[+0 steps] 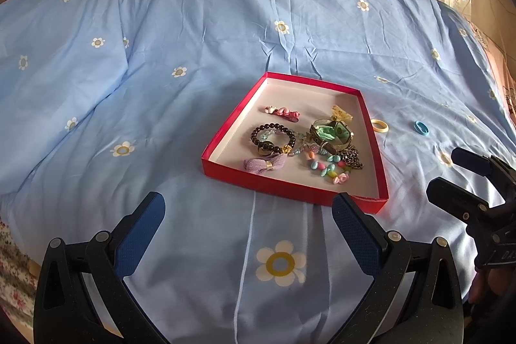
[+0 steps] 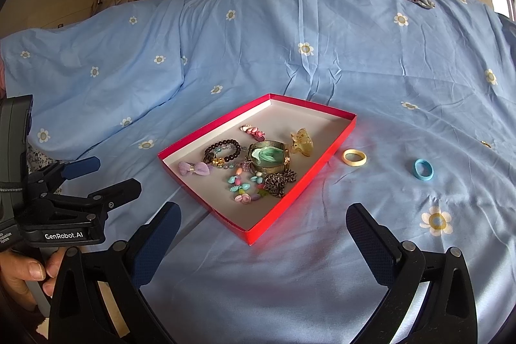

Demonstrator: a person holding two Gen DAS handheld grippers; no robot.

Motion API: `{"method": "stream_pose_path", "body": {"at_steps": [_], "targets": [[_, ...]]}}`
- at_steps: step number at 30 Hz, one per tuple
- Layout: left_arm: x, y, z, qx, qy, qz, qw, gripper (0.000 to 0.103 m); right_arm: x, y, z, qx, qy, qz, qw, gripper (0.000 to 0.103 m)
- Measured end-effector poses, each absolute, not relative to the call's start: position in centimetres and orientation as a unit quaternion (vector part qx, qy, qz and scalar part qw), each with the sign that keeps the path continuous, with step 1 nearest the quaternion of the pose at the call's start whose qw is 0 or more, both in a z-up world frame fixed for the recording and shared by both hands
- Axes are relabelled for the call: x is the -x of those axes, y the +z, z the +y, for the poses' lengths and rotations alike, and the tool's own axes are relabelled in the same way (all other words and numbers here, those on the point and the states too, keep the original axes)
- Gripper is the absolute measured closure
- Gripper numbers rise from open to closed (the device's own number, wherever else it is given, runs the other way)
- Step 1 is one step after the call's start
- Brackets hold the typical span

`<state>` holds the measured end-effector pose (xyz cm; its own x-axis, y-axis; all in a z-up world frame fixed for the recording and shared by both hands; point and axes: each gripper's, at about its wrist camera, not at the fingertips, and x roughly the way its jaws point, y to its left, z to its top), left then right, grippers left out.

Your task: Organize jewelry

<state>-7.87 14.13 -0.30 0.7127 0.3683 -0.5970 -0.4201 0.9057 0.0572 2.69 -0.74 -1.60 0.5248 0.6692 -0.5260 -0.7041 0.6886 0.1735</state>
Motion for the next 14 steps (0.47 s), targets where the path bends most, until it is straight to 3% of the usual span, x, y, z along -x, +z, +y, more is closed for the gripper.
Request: {"method": "stream_pose_path", "body": {"at_steps": [14], "targets": [[6.7,0.0,14.0,0.042,0.201,0.319,0.925,0.0,-3.4,-1.7,-1.2,0.025,0.377,0.296,0.877,0.0]]}}
